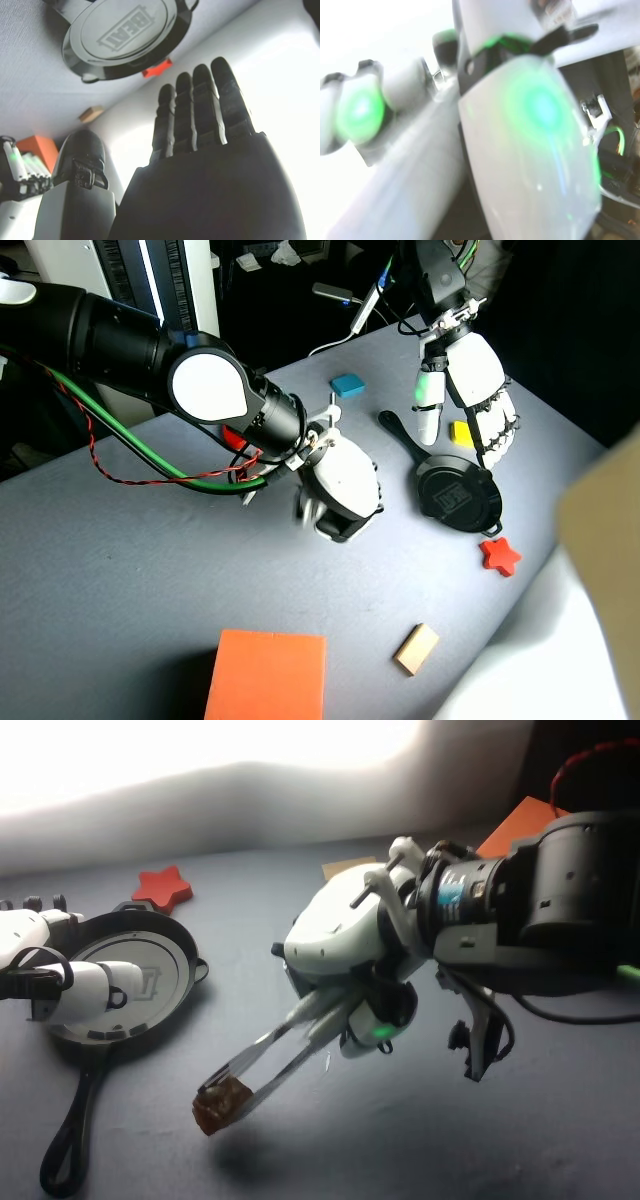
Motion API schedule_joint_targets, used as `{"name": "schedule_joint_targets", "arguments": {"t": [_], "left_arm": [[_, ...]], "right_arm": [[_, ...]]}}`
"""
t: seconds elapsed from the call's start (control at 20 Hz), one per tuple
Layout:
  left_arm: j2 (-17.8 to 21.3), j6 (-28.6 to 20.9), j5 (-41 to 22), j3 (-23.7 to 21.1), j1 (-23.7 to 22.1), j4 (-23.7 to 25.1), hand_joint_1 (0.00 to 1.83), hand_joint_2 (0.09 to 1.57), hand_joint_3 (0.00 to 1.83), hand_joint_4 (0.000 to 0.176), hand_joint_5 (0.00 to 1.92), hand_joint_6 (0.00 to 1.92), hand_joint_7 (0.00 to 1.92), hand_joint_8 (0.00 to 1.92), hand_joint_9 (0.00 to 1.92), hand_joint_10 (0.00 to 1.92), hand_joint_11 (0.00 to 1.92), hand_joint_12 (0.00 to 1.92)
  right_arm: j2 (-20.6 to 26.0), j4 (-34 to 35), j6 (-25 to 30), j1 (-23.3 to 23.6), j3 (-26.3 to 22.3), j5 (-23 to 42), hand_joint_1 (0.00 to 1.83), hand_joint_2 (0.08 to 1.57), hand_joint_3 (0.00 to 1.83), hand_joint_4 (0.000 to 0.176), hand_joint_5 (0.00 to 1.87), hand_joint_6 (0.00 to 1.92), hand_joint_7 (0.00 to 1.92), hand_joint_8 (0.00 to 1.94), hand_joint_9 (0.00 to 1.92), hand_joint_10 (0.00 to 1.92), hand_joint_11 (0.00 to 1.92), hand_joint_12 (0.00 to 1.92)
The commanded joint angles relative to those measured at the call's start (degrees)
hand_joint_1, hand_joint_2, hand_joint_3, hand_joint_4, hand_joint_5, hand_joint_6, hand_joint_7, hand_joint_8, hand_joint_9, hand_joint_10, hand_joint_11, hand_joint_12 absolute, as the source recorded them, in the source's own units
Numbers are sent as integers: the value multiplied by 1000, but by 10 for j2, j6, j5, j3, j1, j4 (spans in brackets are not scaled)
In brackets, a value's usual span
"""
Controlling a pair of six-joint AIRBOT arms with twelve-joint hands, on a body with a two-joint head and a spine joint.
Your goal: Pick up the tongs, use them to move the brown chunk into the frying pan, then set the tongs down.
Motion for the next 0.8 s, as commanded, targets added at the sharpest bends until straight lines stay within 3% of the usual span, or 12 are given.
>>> {"name": "schedule_joint_targets", "arguments": {"t": [0.0,0.4,0.55,0.75], "left_arm": [[6,-1,-32,-2,-6,33,31,1293,3,0,144,0,170,0,165,2,0,471],[6,-1,-32,-9,-14,28,26,1313,5,0,128,2,144,0,136,1,0,385],[6,0,-33,-7,-12,28,88,1300,0,0,148,8,161,4,156,7,0,477],[6,2,-33,-5,-10,28,96,1293,0,0,166,11,168,7,150,6,0,421]], "right_arm": [[5,-6,3,8,-5,44,1177,1328,0,175,1401,1921,1544,1941,1623,1921,1751,1921],[11,-6,6,11,-12,45,1088,1377,19,176,1407,1921,1537,1941,1612,1921,1737,1921],[14,-6,14,17,-11,47,1113,1366,13,176,1395,1921,1532,1941,1611,1921,1738,1921],[9,-6,16,27,5,53,1105,1369,14,176,1385,1921,1509,1941,1589,1921,1716,1921]]}}
